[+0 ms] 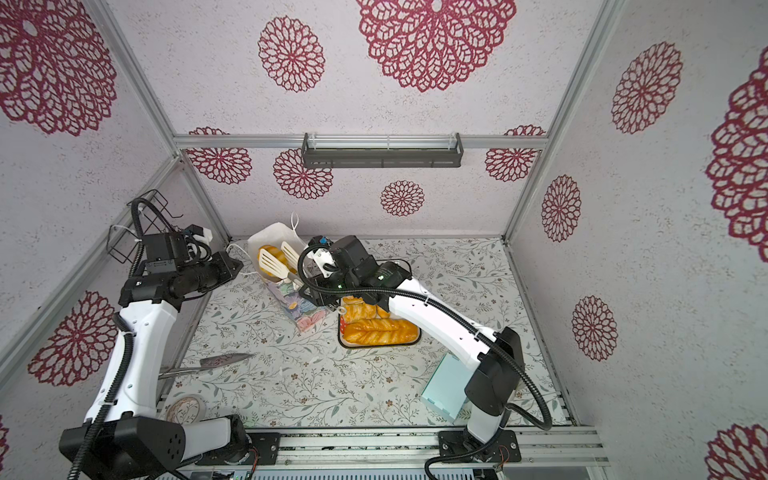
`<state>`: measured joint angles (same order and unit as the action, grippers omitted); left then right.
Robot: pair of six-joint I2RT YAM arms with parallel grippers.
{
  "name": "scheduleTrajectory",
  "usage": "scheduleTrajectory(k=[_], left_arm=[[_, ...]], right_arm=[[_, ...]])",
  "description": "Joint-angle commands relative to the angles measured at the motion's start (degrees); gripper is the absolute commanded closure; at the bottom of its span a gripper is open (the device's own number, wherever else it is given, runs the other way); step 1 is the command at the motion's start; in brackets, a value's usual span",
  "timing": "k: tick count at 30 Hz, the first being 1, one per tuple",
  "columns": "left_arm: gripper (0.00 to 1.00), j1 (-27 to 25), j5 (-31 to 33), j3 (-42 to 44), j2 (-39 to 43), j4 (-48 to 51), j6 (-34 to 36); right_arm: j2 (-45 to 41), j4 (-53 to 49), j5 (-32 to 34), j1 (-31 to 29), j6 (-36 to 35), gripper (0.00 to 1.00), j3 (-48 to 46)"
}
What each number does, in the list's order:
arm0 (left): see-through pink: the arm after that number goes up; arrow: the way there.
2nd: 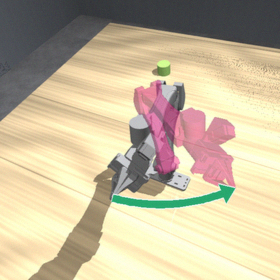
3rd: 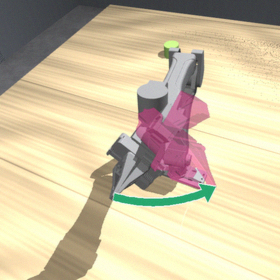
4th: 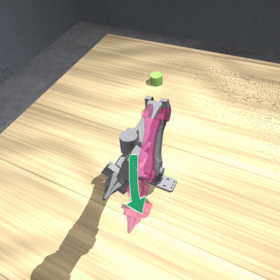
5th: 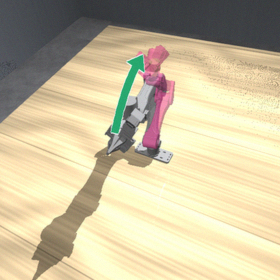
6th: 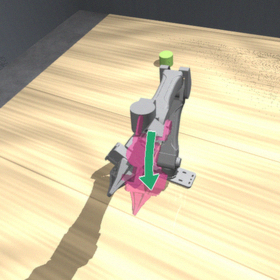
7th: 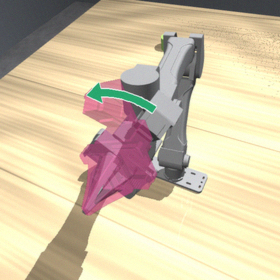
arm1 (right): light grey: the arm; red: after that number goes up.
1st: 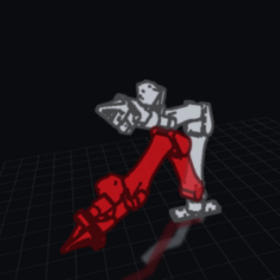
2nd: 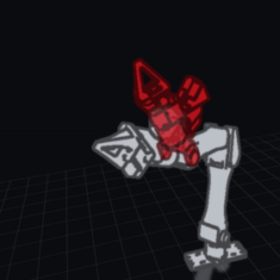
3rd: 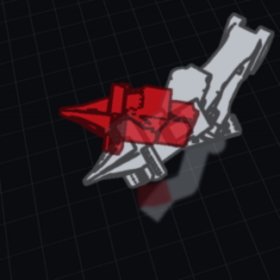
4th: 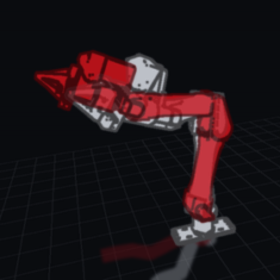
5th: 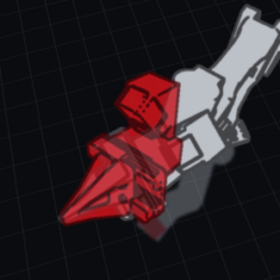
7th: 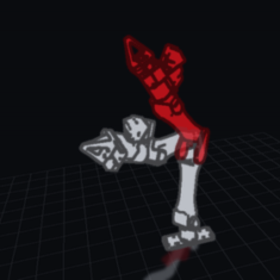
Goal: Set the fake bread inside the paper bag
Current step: 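Lower the croissant into the bag opening and open the tongs, then withdraw the empty tongs from the bag back over the tray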
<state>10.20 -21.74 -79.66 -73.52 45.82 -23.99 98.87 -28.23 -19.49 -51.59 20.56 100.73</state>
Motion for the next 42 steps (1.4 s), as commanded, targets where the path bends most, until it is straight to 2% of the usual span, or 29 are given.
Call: scheduleTrajectory(k=[1, 12, 21, 27, 34, 42], left_arm=[[0.89, 0.23, -0.52, 0.56, 0.75, 0.05, 0.26], [0.90, 0.26, -0.67, 0.12, 0.48, -0.09, 0.08], [0.90, 0.23, -0.60, -0.15, 0.39, 0.07, 0.21], [0.90, 0.26, -0.45, -0.08, 0.48, 0.29, 0.41], [0.90, 0.25, -0.41, 0.03, 0.74, 0.32, 0.41], [0.90, 0.22, -0.51, 0.03, 0.96, 0.32, 0.39]], right_arm=[[-0.70, 2.35, 0.55, -0.40, -1.07, 0.54, 1.62], [-0.43, 1.77, 0.84, -0.37, -1.49, 0.49, 2.09], [-1.19, 0.48, 3.06, -0.38, -2.49, 0.49, 2.81], [-4.14, 0.60, 7.75, -0.10, -3.17, 0.49, 1.50], [-7.45, 0.70, 9.98, 0.98, -3.07, 0.49, -0.24], [-12.34, 1.03, 11.69, 5.08, -2.53, 0.50, -4.00]])
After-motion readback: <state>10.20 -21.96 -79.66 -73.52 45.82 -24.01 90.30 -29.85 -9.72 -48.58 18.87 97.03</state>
